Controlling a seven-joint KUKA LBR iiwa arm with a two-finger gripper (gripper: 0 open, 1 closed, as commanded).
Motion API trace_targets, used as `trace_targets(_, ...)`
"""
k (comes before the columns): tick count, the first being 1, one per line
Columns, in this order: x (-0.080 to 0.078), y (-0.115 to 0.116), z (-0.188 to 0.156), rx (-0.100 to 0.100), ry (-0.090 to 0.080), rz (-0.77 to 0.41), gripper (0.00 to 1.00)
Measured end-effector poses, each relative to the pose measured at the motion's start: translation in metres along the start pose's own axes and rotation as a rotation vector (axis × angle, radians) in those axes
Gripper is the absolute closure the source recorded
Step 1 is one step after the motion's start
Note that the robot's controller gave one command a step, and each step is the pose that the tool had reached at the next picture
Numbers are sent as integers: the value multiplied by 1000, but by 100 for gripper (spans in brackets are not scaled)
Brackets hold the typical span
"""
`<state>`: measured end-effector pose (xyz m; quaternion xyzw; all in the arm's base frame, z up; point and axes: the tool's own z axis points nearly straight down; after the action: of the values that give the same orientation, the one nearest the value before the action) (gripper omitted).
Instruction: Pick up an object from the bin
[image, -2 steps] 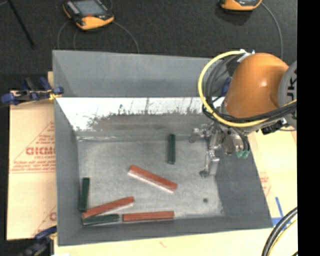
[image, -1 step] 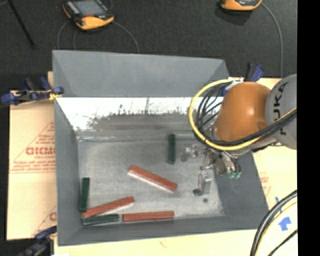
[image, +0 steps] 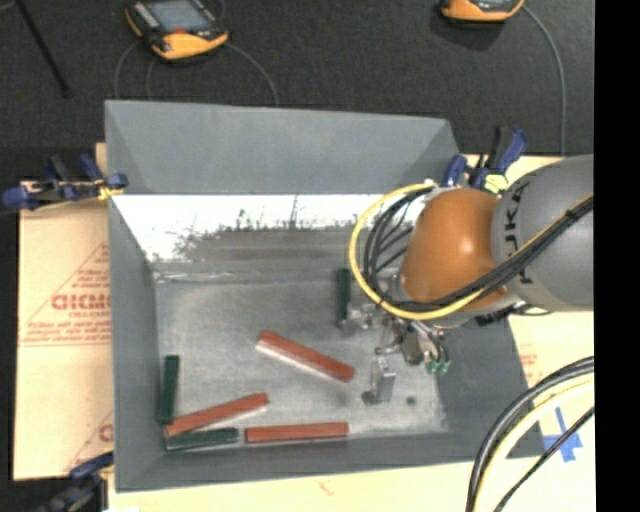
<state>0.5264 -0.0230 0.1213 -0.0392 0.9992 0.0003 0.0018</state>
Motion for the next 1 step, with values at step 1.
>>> trace_targets(1, -2, 10, 31, 1, 1, -33, 0)
